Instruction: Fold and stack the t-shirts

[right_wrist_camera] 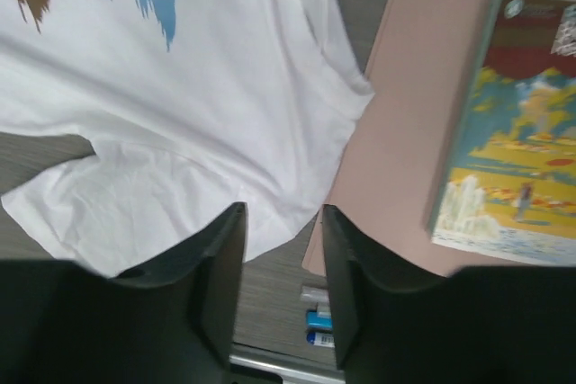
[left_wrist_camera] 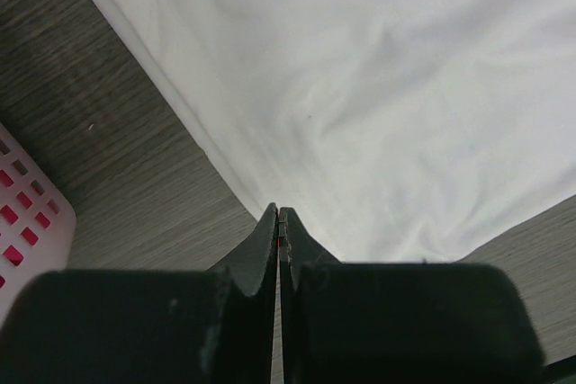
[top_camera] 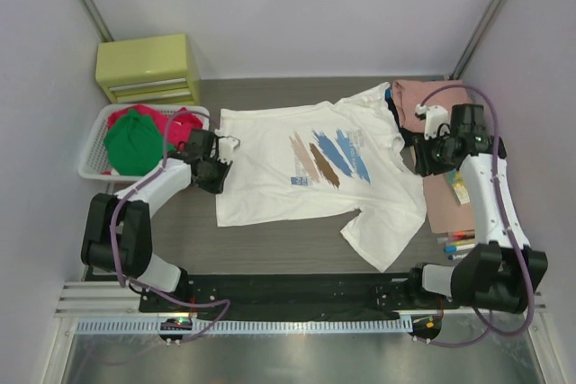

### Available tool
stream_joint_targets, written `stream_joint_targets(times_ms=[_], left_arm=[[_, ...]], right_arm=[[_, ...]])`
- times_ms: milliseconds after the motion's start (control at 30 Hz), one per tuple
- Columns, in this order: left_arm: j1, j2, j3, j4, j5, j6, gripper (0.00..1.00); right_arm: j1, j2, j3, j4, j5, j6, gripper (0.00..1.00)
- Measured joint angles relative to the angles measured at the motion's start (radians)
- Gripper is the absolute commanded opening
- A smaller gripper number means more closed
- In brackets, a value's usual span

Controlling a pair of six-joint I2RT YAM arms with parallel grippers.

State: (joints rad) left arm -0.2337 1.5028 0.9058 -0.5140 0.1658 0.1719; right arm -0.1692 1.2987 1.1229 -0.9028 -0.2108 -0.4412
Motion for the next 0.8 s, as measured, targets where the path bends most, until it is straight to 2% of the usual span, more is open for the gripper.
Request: stream_joint_targets(times_ms=[33,67,200,300,367,500,800], left_arm=[[0.000,0.000,0.000,0.003,0.000,0.000,0.00],[0.000,0.000,0.001,0.006,-0.001,0.000,0.00],[0.000,0.035,0.069,-0.004,-0.014,0.000,0.00],[0.000,0.118,0.220,-0.026,-0.024,-0.004,0.00],[-0.001,0.215,0.387,-0.049,-0.038,-0.007,0.00],[-0.002,0.414,0.676,-0.078,-0.090,-0.008,0.00],[0.000,0.756,1.038,-0.209,-0.182,-0.061,0.00]], right_arm=[[0.000,-0.043,0.025,0.000,-0.007,0.006,0.05],[0.000,-0.085,0.042,0.001,-0.013,0.014,0.01],[0.000,-0.268,0.061,-0.009,-0.021,0.056,0.01],[0.000,-0.346,0.018,-0.010,-0.031,0.089,0.01],[0.000,-0.369,-0.028,-0.016,-0.037,0.109,0.01],[0.000,-0.337,-0.065,-0.035,-0.039,0.145,0.01],[0.000,-0.316,-0.061,-0.039,-0.045,0.177,0.01]])
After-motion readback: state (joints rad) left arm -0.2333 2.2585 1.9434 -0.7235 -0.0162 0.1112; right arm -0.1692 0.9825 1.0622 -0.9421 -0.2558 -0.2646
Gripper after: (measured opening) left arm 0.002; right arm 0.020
